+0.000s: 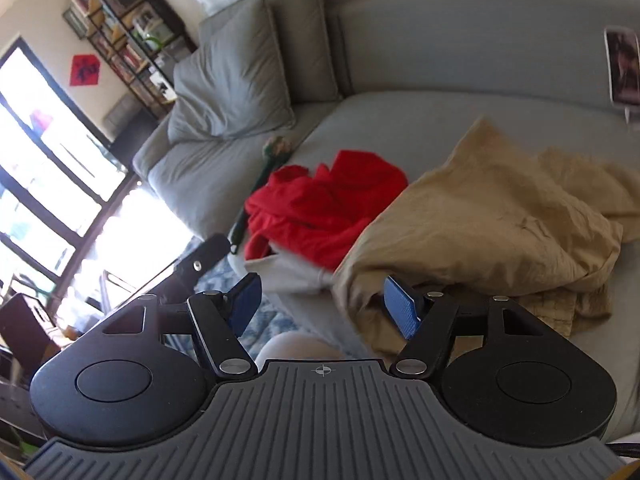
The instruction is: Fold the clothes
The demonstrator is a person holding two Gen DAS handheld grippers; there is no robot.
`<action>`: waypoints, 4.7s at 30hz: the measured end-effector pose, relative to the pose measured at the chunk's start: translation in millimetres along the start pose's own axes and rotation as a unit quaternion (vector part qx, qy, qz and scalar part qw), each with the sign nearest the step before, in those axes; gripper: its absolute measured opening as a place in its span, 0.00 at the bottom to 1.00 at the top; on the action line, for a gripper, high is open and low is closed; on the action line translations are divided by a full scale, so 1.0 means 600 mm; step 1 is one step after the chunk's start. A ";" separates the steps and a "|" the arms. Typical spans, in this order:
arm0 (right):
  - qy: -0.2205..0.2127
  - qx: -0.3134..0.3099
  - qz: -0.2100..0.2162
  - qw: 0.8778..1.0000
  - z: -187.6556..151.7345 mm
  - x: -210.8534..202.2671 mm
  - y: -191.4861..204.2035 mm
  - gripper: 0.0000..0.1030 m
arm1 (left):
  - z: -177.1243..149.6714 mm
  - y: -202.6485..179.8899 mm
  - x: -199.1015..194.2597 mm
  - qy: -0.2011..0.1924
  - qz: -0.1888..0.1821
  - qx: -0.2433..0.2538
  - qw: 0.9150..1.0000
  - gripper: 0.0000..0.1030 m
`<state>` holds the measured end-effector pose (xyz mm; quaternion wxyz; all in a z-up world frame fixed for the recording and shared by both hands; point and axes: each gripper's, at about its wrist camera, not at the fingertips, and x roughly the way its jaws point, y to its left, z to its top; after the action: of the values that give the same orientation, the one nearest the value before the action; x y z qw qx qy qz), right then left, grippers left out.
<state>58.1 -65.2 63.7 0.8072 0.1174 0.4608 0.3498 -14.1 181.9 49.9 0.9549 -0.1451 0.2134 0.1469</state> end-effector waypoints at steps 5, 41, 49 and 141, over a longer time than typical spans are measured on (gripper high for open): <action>-0.017 0.064 0.019 0.998 -0.112 -0.026 -0.089 0.76 | -0.025 -0.047 0.009 0.044 -0.058 0.018 0.997 0.91; -0.120 0.132 -0.102 0.979 -0.082 0.061 -0.362 0.04 | -0.219 -0.296 0.032 -0.038 -0.165 0.370 0.914 0.94; -0.205 0.092 0.044 0.973 -0.056 -0.059 -0.285 0.04 | -0.218 -0.316 0.077 -0.056 -0.123 0.436 0.890 0.72; -0.162 0.313 -0.102 0.930 -0.225 -0.017 -0.500 0.66 | -0.242 -0.095 0.208 0.267 -0.195 -0.080 0.940 0.64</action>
<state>80.3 -308.3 -157.1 0.8246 0.3714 0.4192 0.0800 60.5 107.7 -119.9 0.8580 -0.2939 0.4154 -0.0701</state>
